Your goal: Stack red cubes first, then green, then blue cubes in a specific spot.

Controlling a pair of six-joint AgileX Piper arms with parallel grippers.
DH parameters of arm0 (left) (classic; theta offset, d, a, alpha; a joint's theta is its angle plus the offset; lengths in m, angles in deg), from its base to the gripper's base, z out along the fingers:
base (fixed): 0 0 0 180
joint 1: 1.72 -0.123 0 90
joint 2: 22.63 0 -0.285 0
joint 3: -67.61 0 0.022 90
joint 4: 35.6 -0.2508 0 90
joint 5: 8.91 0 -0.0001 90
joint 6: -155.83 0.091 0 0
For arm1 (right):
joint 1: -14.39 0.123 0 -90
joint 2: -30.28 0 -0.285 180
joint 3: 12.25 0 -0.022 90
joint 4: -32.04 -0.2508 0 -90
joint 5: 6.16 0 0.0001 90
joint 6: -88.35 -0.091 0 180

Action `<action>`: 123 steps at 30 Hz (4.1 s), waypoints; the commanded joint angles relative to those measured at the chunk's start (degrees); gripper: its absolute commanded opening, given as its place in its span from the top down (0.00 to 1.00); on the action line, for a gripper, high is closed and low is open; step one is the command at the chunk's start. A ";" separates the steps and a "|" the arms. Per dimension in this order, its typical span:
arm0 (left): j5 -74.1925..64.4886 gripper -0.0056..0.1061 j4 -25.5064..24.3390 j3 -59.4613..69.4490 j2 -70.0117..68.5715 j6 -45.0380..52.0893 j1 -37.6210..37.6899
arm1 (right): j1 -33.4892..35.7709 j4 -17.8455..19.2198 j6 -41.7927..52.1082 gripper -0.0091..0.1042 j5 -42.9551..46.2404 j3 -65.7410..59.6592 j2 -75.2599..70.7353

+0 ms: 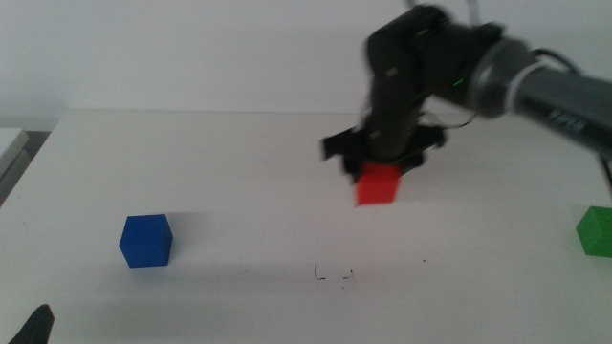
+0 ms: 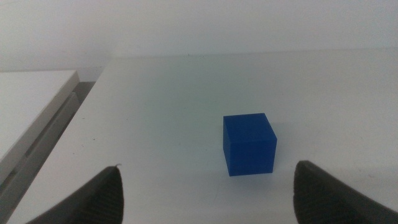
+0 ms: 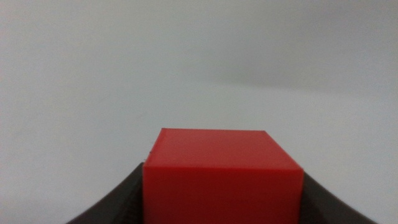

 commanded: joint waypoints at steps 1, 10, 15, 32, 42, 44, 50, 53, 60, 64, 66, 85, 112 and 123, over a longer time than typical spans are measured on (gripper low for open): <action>0.76 0.11 0.14 0.02 -0.17 0.00 -0.09 | 3.24 0.02 -2.46 0.89 -0.57 0.35 0.62; 0.76 0.11 -0.26 0.02 -0.17 0.00 -0.08 | 8.10 -1.34 -7.59 0.89 0.61 0.35 5.13; 0.76 0.11 -0.26 0.02 -0.17 0.00 -0.08 | 8.10 -2.32 -13.90 0.89 0.72 -0.54 5.69; 0.76 0.11 -0.12 0.02 -0.17 0.00 -0.08 | 8.78 -0.12 -15.26 0.89 4.10 -5.83 6.78; 0.76 0.11 -0.27 0.02 -0.17 0.33 -0.08 | 8.78 1.09 -11.35 0.22 5.12 -6.29 2.26; 0.76 0.11 -0.27 0.02 -0.17 0.45 -0.08 | 8.61 2.26 -6.71 0.17 6.66 -8.20 -3.85; 0.76 0.11 -0.27 0.02 -0.17 0.45 -0.08 | -4.65 0.22 7.47 0.15 9.96 -22.52 -25.05; 0.76 0.11 -0.27 0.02 -0.17 0.45 -0.08 | -18.01 -1.96 13.68 0.15 15.46 -31.29 -33.49; 0.76 0.11 -0.27 0.02 -0.17 0.45 -0.08 | -45.28 -8.99 27.00 0.15 26.07 -39.73 -38.51; 0.76 0.11 -0.27 0.02 -0.17 0.57 -0.08 | -46.67 -12.49 36.13 0.16 25.95 -39.73 -34.71; 0.76 0.11 -0.27 0.02 -0.17 0.57 -0.08 | -46.67 -15.09 39.54 0.16 25.95 -39.73 -32.18; 0.76 0.11 -0.27 0.02 -0.17 0.57 -0.08 | -46.67 -11.05 43.40 0.16 27.88 -39.73 -17.91; 0.76 0.11 -0.27 0.02 -0.17 0.57 -0.08 | -44.92 -9.81 35.49 0.95 29.40 -39.18 -11.18; 0.76 0.11 -0.27 0.02 -0.17 0.57 -0.08 | -4.90 3.24 1.57 0.92 2.59 -16.69 -14.70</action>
